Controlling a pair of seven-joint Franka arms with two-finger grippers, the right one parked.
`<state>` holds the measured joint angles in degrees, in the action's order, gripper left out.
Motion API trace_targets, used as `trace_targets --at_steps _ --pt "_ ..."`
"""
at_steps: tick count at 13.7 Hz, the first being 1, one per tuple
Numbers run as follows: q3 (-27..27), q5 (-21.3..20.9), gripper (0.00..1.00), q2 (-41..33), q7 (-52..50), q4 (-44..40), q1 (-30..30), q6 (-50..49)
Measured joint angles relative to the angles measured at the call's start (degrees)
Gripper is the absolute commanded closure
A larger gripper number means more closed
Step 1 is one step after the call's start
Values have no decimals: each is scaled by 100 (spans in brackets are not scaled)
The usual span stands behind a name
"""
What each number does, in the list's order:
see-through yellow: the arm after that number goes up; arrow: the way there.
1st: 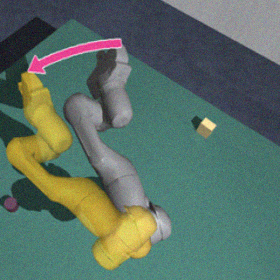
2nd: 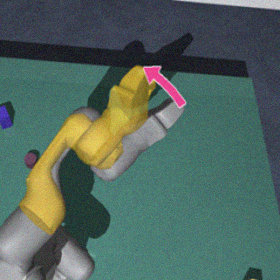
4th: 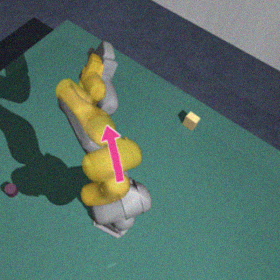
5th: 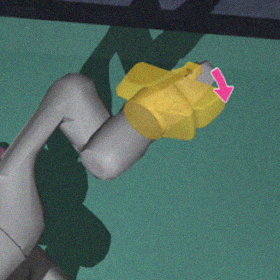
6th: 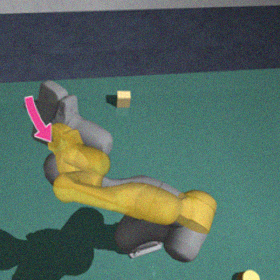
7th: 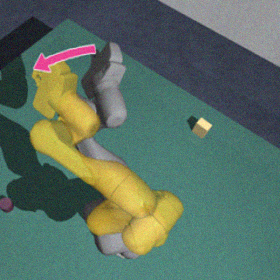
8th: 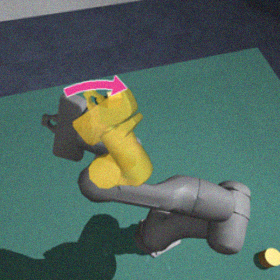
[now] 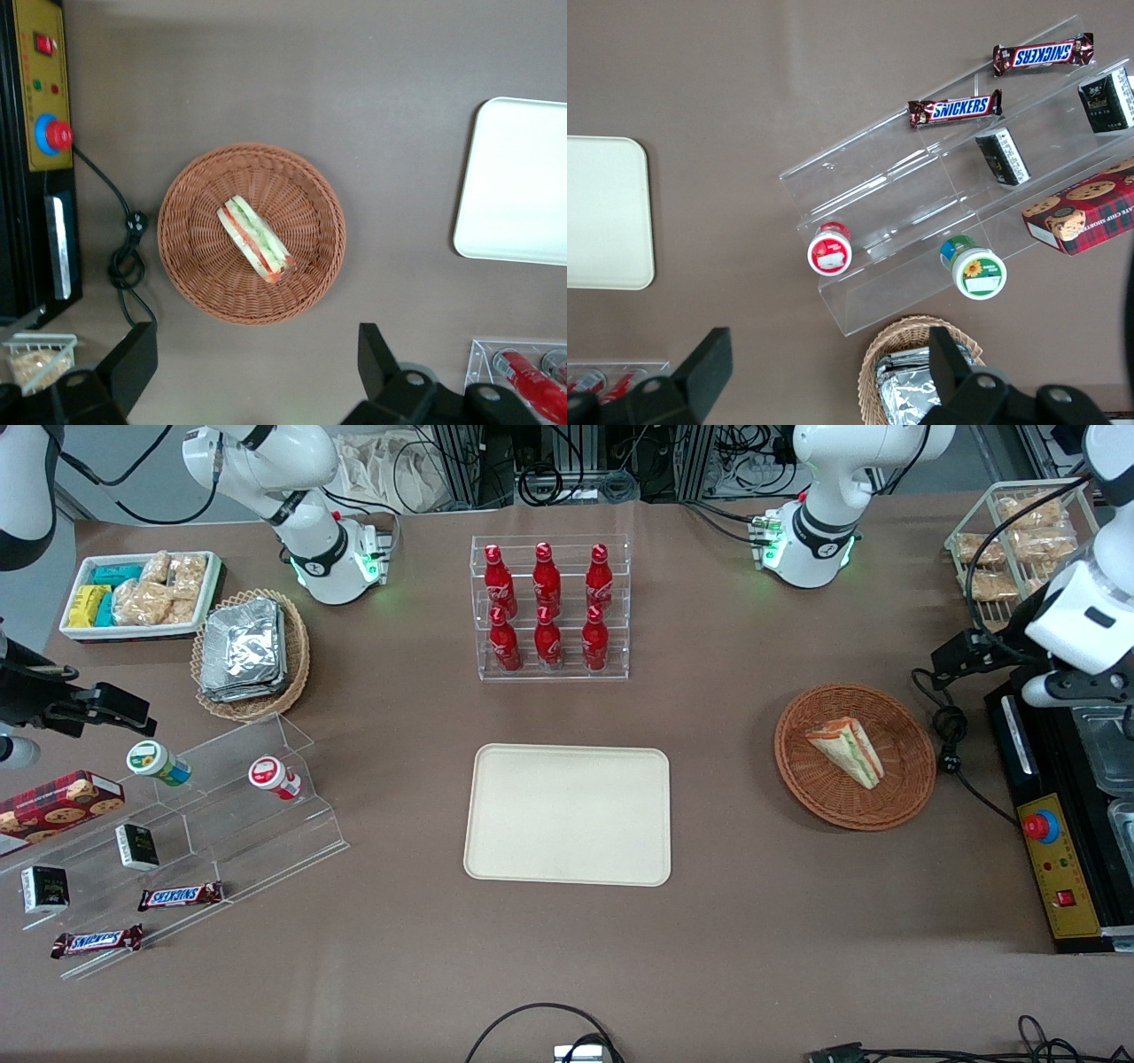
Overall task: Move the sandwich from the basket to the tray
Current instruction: 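Move the left gripper over the sandwich in the wicker basket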
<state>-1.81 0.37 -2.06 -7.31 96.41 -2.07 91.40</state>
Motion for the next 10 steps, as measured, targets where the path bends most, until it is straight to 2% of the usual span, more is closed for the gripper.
trace_targets --at_steps 10 --pt "-216 -12 0 -504 -1575 2641 -10 2509"
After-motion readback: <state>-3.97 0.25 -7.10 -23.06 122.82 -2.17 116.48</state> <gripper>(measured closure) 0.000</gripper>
